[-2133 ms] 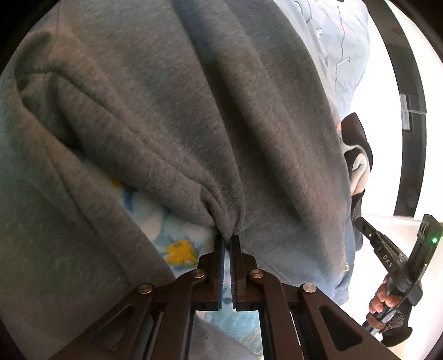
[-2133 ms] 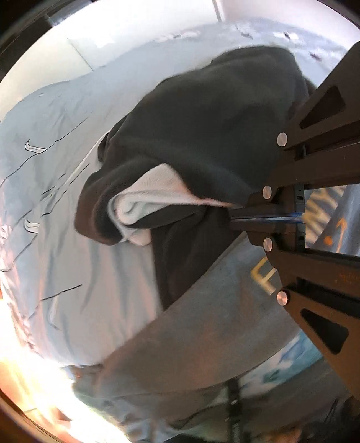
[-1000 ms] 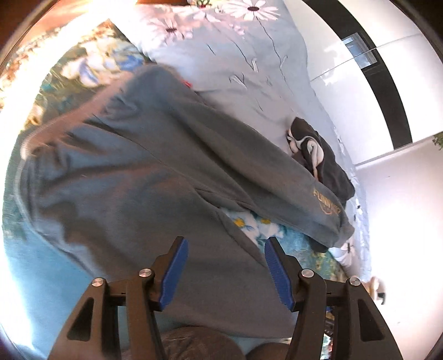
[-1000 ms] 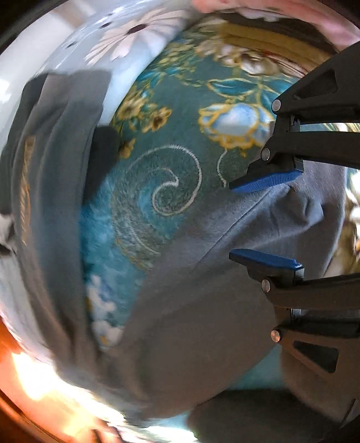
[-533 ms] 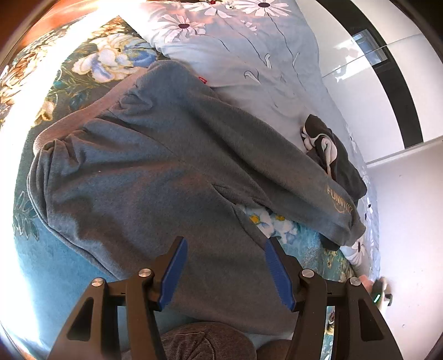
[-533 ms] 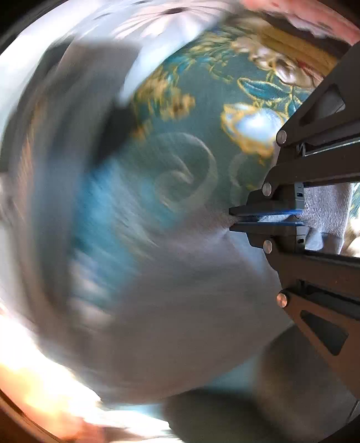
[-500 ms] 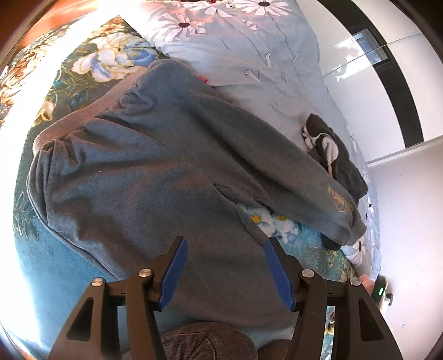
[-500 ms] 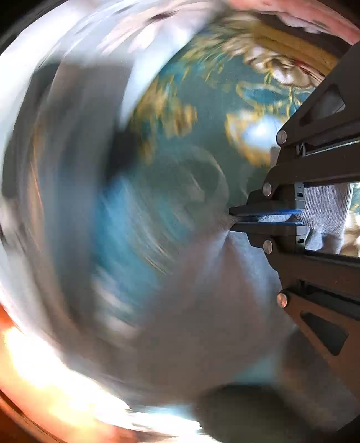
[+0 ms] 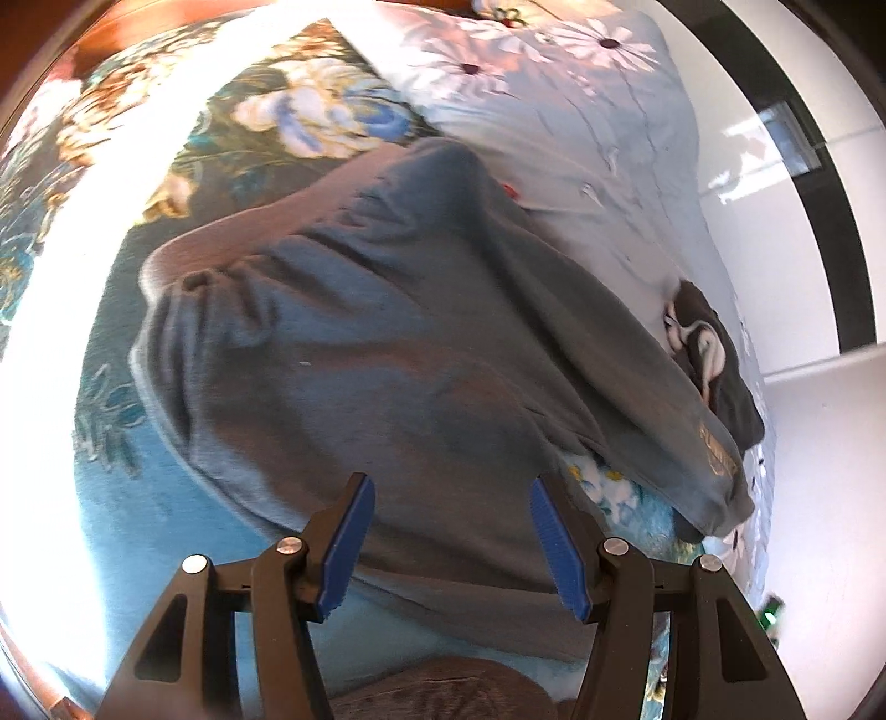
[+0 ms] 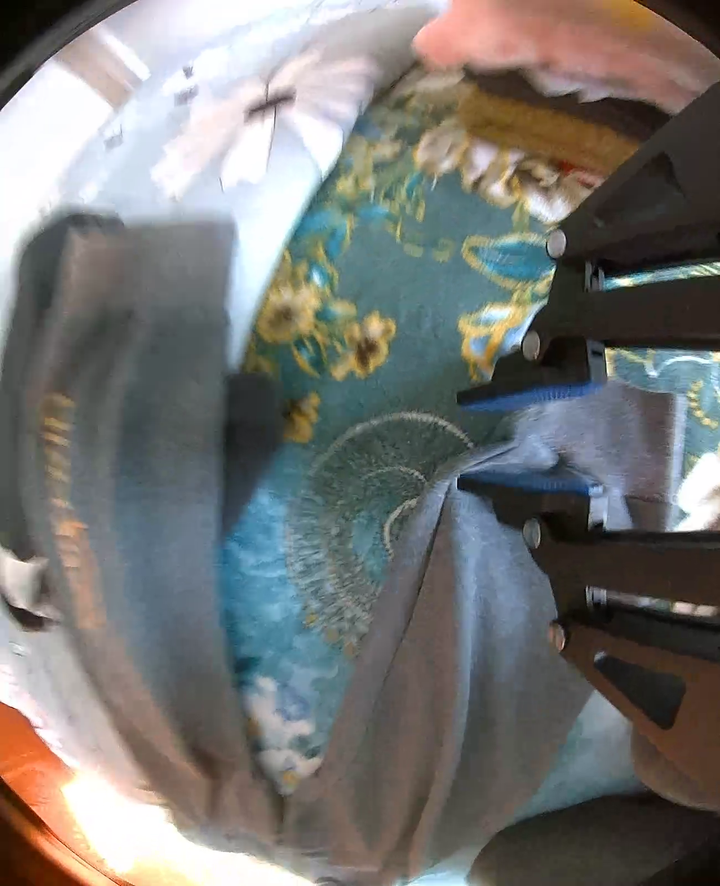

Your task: Fold clothes

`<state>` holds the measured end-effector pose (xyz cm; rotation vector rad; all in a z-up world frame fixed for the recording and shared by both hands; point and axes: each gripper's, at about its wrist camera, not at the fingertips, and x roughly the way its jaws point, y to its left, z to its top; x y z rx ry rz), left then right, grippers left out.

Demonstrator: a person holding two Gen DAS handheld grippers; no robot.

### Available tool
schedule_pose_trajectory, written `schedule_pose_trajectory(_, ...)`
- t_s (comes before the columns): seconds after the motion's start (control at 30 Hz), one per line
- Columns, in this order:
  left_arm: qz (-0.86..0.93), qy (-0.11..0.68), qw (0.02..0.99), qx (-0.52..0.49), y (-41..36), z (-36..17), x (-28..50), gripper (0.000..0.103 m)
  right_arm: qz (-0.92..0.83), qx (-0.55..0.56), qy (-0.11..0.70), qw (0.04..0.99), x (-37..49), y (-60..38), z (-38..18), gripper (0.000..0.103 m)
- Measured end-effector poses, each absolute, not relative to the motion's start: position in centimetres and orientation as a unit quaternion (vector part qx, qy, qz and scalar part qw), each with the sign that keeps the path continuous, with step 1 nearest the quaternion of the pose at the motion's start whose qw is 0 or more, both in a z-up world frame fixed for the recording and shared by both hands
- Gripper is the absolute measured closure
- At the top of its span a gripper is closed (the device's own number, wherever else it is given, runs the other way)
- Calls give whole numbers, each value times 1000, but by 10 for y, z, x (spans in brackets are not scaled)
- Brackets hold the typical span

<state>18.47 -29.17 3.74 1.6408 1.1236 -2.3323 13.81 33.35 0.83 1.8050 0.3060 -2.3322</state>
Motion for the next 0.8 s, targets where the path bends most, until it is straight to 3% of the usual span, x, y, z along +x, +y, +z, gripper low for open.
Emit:
schedule_pose_trajectory(0.13, -758, 365, 60, 537, -313, 31, 199, 40, -790, 607, -16, 84, 178, 338, 33, 66)
schedule_pose_trajectory(0.47, -755, 350, 123, 540, -376, -13, 217, 36, -725, 608, -324, -15, 262, 393, -29, 65)
schedule_pose_trajectory(0.8, -761, 393, 120, 502, -412, -55, 208, 37, -696, 551, -460, -11, 257, 408, -68, 63)
